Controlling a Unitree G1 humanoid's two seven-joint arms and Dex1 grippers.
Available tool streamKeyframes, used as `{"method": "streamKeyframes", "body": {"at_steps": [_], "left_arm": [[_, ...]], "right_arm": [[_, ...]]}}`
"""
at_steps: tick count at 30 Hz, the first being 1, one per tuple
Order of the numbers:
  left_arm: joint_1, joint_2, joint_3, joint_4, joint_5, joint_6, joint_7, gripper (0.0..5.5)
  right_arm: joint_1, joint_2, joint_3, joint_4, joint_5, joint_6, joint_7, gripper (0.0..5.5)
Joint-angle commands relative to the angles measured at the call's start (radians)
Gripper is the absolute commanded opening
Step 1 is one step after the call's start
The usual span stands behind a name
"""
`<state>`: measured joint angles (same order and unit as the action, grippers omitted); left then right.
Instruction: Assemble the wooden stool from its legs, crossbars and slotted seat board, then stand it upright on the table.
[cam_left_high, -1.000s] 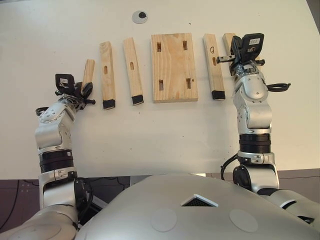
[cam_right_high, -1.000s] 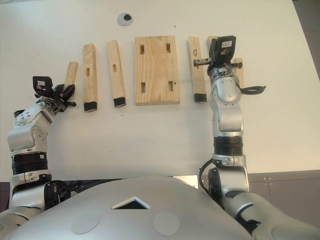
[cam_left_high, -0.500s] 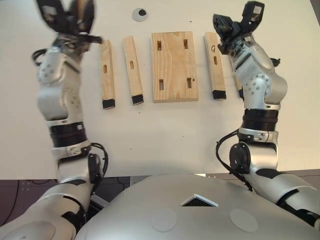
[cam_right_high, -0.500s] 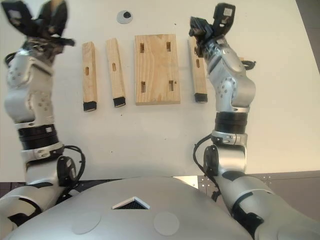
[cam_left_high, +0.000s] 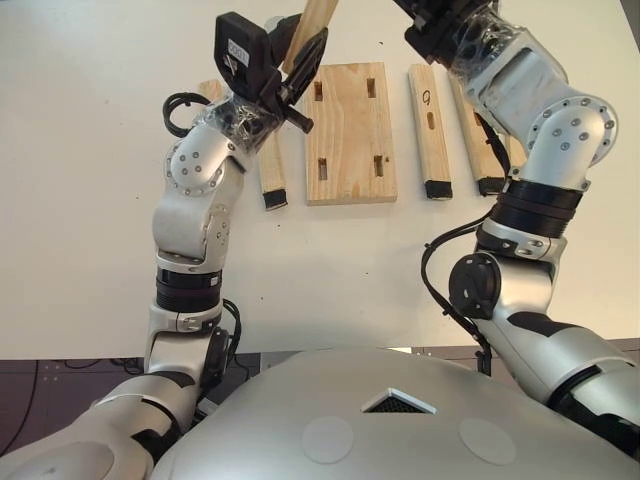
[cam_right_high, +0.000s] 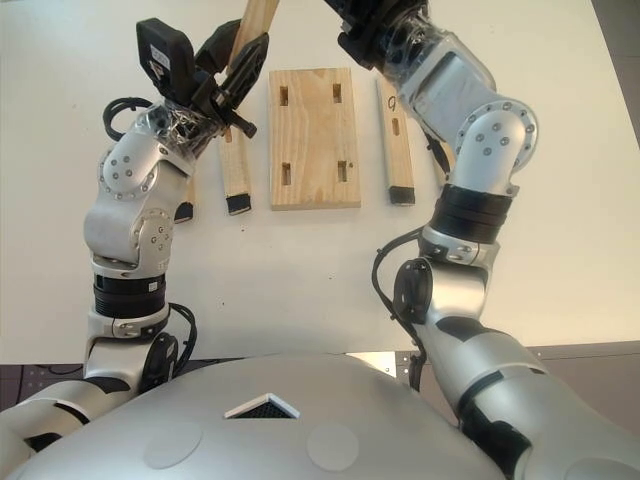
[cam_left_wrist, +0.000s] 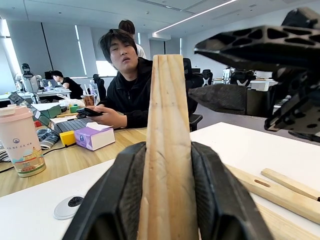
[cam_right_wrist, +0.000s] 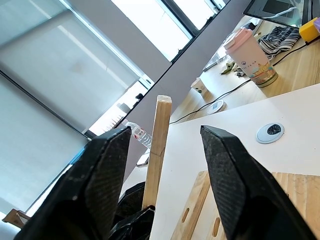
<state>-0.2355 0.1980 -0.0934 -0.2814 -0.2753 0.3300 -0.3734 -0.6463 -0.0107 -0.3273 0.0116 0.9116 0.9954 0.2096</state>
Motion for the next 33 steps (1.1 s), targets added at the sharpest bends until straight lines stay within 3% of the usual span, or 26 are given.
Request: {"method": "streamKeyframes", "body": {"at_steps": [1, 4, 16, 22, 23, 29, 33], "left_arm": [[0.016, 0.015, -0.041, -0.026, 0.034, -0.002, -0.015, 1.25], [0.022, 0.022, -0.067, -0.036, 0.065, -0.014, -0.019, 1.25], [0.043, 0.043, -0.061, -0.006, 0.114, -0.055, -0.014, 1.25], [0.047, 0.038, -0.06, 0.008, 0.12, -0.066, -0.01, 1.25], [0.048, 0.038, -0.06, 0.011, 0.123, -0.068, -0.008, 1.64], [0.053, 0.023, -0.083, 0.029, 0.141, -0.044, 0.002, 2.59], [0.08, 0.008, -0.088, 0.086, 0.195, -0.046, 0.059, 2.75]], "right_arm": [[0.001, -0.002, 0.007, 0.008, 0.014, 0.012, -0.017, 2.55], [-0.001, -0.005, 0.01, 0.021, 0.02, 0.019, -0.018, 2.55], [-0.005, -0.019, -0.002, 0.033, 0.053, 0.048, -0.033, 0.56], [-0.012, -0.019, -0.007, 0.04, 0.056, 0.034, -0.046, 0.43], [-0.01, -0.017, -0.008, 0.04, 0.05, 0.022, -0.052, 0.43], [0.031, -0.054, 0.013, 0.046, -0.153, -0.21, -0.097, 0.39], [0.155, -0.19, 0.051, 0.015, -0.383, -0.378, -0.097, 0.39]]}}
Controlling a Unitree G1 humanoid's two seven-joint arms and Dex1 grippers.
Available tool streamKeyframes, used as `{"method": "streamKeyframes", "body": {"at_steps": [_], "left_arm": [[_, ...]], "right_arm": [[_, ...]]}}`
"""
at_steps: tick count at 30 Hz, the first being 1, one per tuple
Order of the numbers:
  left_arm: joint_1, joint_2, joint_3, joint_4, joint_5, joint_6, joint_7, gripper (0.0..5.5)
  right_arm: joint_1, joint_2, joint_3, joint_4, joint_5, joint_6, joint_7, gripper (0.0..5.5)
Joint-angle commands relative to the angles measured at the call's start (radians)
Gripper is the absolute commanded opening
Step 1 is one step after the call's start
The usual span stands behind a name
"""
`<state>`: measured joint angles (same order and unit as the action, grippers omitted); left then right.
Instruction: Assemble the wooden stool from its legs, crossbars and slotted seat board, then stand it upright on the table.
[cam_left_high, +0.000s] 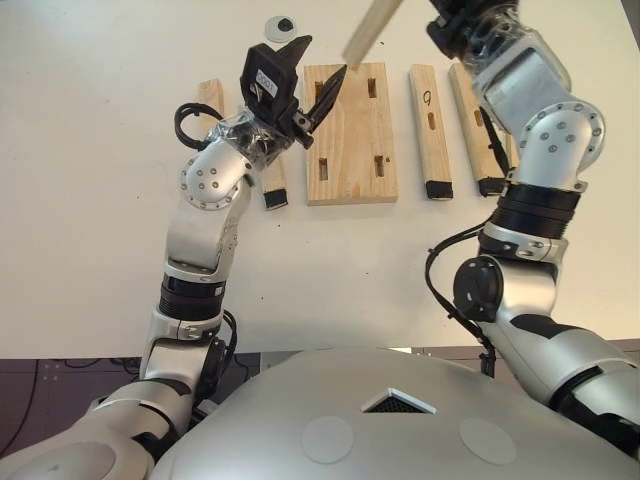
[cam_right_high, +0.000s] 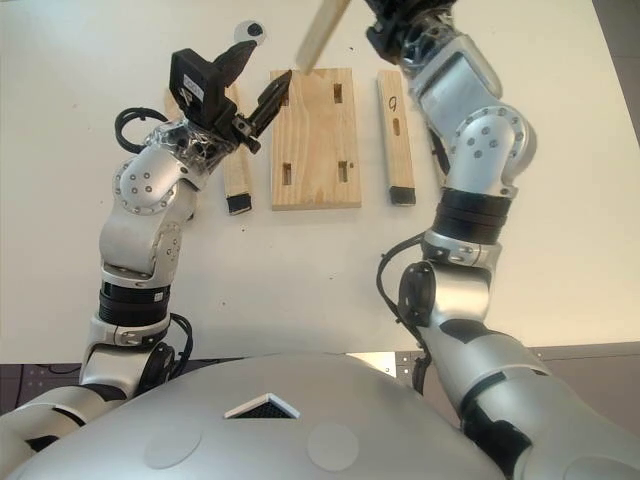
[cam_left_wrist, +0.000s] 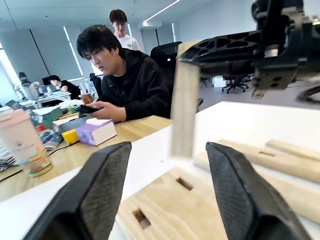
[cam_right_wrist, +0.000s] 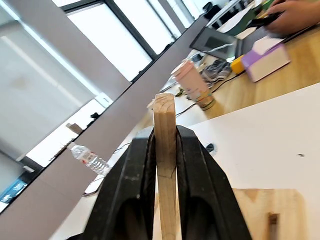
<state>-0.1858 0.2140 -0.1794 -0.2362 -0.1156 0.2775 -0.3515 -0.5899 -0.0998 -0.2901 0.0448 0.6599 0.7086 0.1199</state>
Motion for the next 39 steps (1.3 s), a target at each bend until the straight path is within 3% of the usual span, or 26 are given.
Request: {"method": "streamKeyframes", "body": {"at_steps": [1, 7, 13, 24, 39], "left_arm": [[0.035, -0.011, 0.002, 0.059, 0.045, 0.0, 0.049, 2.75], [0.04, -0.045, 0.03, 0.154, 0.071, -0.043, 0.105, 2.75], [0.026, -0.055, 0.034, 0.182, 0.073, -0.055, 0.099, 2.75], [0.005, -0.059, 0.046, 0.198, 0.065, -0.05, 0.079, 2.75], [0.0, -0.072, 0.054, 0.214, 0.074, -0.056, 0.092, 2.75]], "right_arm": [[0.133, -0.122, -0.001, -0.027, -0.144, -0.096, -0.003, 0.39], [0.249, -0.21, -0.045, -0.003, -0.176, -0.192, 0.111, 0.39], [0.244, -0.216, -0.055, 0.098, -0.203, -0.356, 0.206, 0.39], [0.25, -0.221, -0.051, 0.278, -0.259, -0.48, 0.257, 0.39], [0.246, -0.203, -0.059, 0.216, -0.179, -0.409, 0.225, 0.39]]}}
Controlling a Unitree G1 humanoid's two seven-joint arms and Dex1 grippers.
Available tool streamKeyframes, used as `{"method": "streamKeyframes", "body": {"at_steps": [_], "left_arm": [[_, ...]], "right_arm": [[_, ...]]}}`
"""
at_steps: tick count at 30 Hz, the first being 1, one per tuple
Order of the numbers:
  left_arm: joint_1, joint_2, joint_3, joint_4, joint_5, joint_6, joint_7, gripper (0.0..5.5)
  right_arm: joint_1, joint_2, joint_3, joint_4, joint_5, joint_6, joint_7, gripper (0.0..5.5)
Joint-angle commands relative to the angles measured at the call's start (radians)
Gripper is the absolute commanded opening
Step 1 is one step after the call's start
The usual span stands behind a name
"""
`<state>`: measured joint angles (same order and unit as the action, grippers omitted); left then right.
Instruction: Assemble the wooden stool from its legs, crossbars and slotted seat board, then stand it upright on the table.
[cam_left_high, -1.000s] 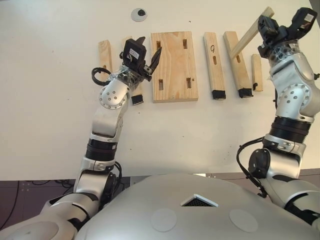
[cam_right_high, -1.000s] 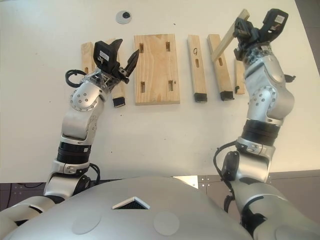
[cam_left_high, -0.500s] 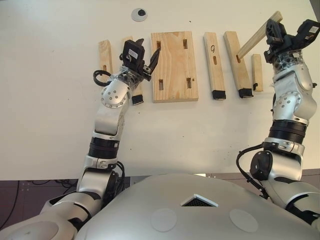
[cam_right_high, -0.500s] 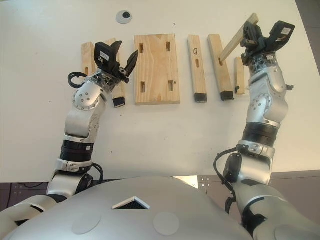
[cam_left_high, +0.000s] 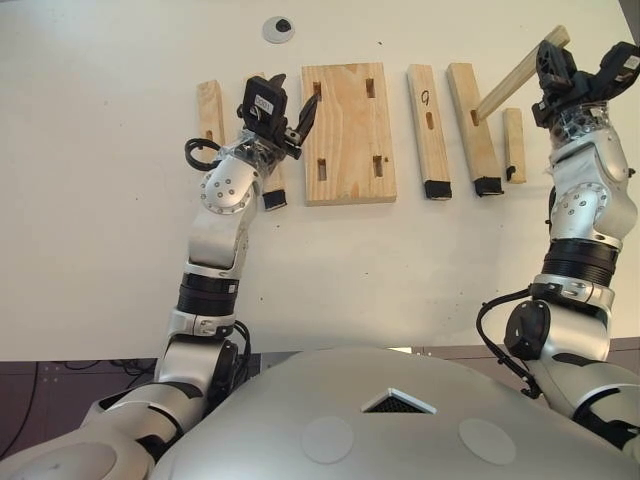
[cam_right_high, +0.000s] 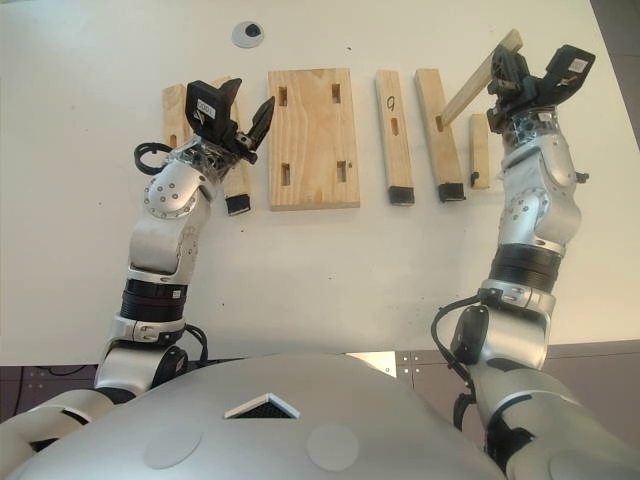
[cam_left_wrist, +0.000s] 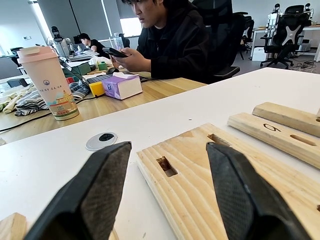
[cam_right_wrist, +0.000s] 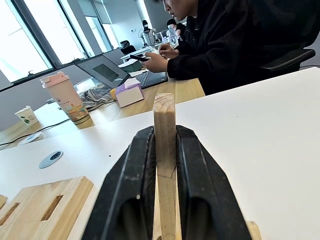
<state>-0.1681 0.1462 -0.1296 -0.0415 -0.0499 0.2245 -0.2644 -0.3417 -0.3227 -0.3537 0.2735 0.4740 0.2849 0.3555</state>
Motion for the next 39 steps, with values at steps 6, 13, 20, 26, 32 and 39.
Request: {"method": "streamKeyframes", "body": {"at_steps": [6, 13, 20, 26, 32, 39], "left_arm": [[-0.02, -0.006, 0.011, 0.047, 0.011, -0.023, 0.012, 2.75], [-0.021, -0.007, 0.016, 0.05, 0.014, -0.028, 0.017, 2.75], [-0.011, -0.008, 0.015, 0.04, 0.015, -0.027, 0.024, 2.75], [-0.01, -0.007, 0.02, 0.033, 0.015, -0.024, 0.027, 2.75], [-0.012, -0.005, 0.019, 0.03, 0.015, -0.023, 0.023, 2.75], [-0.009, -0.002, 0.019, 0.026, 0.014, -0.02, 0.019, 2.75]], "right_arm": [[0.017, 0.031, 0.023, 0.002, -0.011, 0.0, -0.016, 0.39], [0.011, 0.046, 0.014, -0.037, 0.023, 0.026, -0.037, 0.39], [0.017, 0.05, 0.006, -0.072, 0.042, 0.065, -0.055, 0.39], [0.026, 0.045, 0.001, -0.082, 0.043, 0.069, -0.062, 0.39], [0.085, 0.078, 0.063, -0.108, -0.019, 0.02, -0.063, 0.39], [0.169, 0.101, 0.094, -0.048, -0.096, -0.117, -0.089, 0.39]]}}
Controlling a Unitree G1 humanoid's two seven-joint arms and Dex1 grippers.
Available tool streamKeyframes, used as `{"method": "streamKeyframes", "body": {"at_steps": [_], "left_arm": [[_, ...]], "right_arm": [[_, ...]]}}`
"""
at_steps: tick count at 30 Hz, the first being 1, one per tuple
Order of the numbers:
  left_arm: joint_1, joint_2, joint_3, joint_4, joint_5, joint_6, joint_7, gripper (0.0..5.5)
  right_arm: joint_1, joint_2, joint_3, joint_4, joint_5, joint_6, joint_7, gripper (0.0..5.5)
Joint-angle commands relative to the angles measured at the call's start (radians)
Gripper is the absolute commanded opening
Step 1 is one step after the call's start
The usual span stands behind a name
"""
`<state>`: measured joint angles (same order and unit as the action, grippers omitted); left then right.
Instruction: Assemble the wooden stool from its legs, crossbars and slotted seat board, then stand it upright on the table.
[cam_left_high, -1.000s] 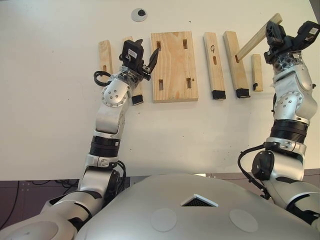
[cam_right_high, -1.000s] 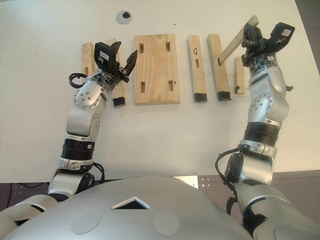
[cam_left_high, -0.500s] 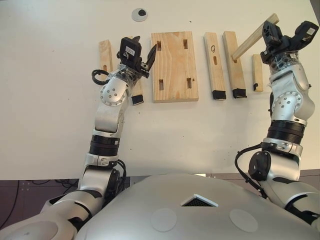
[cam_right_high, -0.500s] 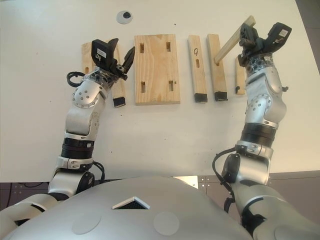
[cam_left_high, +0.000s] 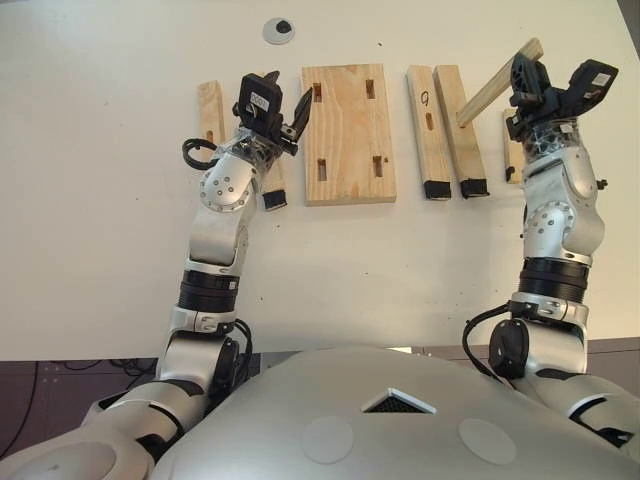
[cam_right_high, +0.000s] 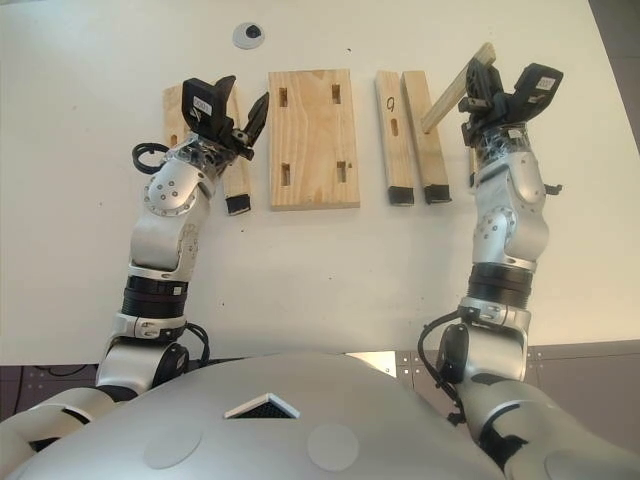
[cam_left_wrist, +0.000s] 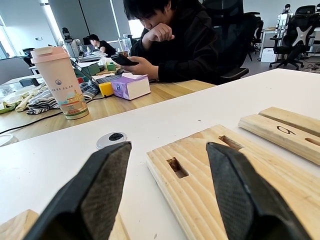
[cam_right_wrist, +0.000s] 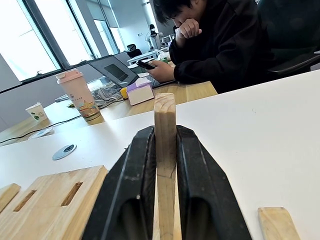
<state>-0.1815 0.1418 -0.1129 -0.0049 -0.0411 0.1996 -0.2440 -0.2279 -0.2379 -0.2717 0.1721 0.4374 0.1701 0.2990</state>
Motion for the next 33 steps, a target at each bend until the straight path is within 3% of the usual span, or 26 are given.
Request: {"method": "streamKeyframes", "body": {"at_steps": [1, 9, 33], "left_arm": [[0.005, 0.002, 0.002, -0.011, 0.006, 0.004, -0.001, 2.75], [0.006, -0.005, 0.0, -0.008, 0.011, 0.004, 0.009, 2.75], [0.008, -0.042, 0.003, 0.002, 0.036, -0.009, 0.065, 2.75]], "right_arm": [[0.066, 0.015, 0.029, 0.051, -0.082, -0.024, -0.035, 0.39], [0.131, 0.014, 0.164, 0.037, -0.188, -0.085, -0.013, 0.39], [0.139, -0.009, 0.183, 0.106, -0.203, -0.037, -0.001, 0.39]]}}
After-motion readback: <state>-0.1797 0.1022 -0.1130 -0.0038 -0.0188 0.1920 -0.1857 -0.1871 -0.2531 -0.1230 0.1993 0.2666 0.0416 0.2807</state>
